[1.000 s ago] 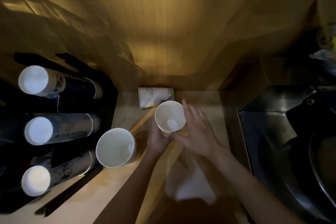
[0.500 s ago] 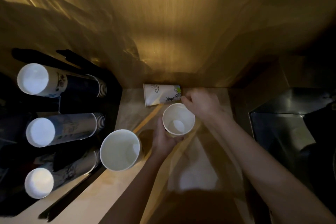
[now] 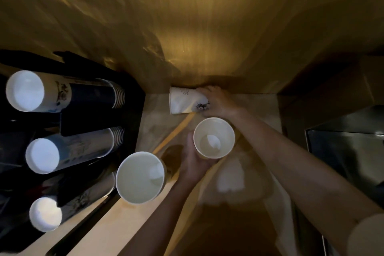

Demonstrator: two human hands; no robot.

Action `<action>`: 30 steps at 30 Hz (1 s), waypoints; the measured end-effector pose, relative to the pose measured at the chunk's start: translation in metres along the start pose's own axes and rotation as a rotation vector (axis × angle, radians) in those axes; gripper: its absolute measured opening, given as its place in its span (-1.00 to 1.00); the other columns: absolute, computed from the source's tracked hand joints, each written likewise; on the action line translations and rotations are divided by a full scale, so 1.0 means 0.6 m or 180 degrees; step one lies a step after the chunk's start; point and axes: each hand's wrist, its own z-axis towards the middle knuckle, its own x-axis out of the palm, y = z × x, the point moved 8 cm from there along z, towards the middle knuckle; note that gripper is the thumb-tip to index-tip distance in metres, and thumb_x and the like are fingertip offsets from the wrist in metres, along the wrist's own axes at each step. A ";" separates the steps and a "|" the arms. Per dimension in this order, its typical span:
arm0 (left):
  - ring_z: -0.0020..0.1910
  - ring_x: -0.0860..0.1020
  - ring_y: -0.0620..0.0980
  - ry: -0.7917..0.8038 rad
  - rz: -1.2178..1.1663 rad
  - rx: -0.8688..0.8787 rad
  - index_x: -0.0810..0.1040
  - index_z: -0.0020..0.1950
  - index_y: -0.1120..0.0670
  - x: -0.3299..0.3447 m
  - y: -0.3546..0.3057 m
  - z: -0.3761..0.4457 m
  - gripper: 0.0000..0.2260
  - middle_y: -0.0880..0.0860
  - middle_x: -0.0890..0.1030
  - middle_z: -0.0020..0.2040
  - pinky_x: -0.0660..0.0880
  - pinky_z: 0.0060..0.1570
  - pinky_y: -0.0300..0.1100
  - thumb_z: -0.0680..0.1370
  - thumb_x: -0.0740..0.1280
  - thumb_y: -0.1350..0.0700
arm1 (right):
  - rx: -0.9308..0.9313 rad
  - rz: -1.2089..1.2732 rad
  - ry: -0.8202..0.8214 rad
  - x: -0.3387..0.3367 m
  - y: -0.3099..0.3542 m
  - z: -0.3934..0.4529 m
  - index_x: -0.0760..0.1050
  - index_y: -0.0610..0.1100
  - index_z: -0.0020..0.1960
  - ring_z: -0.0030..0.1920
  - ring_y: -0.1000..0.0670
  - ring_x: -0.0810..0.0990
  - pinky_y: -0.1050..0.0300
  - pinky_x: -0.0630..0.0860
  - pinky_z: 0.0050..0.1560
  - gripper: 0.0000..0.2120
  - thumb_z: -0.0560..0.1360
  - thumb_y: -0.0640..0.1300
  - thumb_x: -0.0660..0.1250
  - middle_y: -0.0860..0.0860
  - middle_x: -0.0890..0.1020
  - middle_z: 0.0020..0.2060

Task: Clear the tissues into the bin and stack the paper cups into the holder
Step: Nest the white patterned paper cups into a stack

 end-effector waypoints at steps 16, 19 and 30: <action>0.08 0.45 -0.23 0.0034 -0.0107 -0.0040 0.24 0.10 -0.30 0.005 0.005 0.001 -0.32 -0.19 0.43 0.10 0.42 0.00 -0.29 0.08 0.49 -0.11 | 0.0448 0.0470 0.0401 -0.040 -0.026 -0.060 0.51 -0.16 0.10 -0.05 -0.15 0.66 0.07 0.58 -0.08 -0.57 0.27 -0.10 0.47 -0.13 0.67 0.00; 0.15 0.47 -0.02 0.0035 -0.0076 -0.0089 0.23 0.10 -0.33 0.004 0.005 0.000 -0.29 -0.02 0.46 0.17 0.48 0.09 -0.04 0.08 0.52 -0.07 | 0.0530 0.0639 0.0467 -0.091 -0.003 -0.085 0.52 -0.29 -0.01 -0.28 -0.05 0.65 0.21 0.54 -0.33 -0.58 0.21 -0.14 0.52 -0.14 0.67 -0.12; 0.08 0.50 -0.17 0.0139 -0.0207 0.0106 0.21 0.16 -0.22 0.003 -0.016 -0.009 -0.27 -0.12 0.47 0.12 0.44 -0.07 -0.33 0.12 0.53 -0.01 | 0.0422 0.2473 -0.0548 -0.119 0.063 -0.220 0.36 -0.10 0.16 0.05 0.00 0.61 -0.06 0.58 0.10 -0.33 0.12 -0.12 0.55 -0.01 0.60 0.07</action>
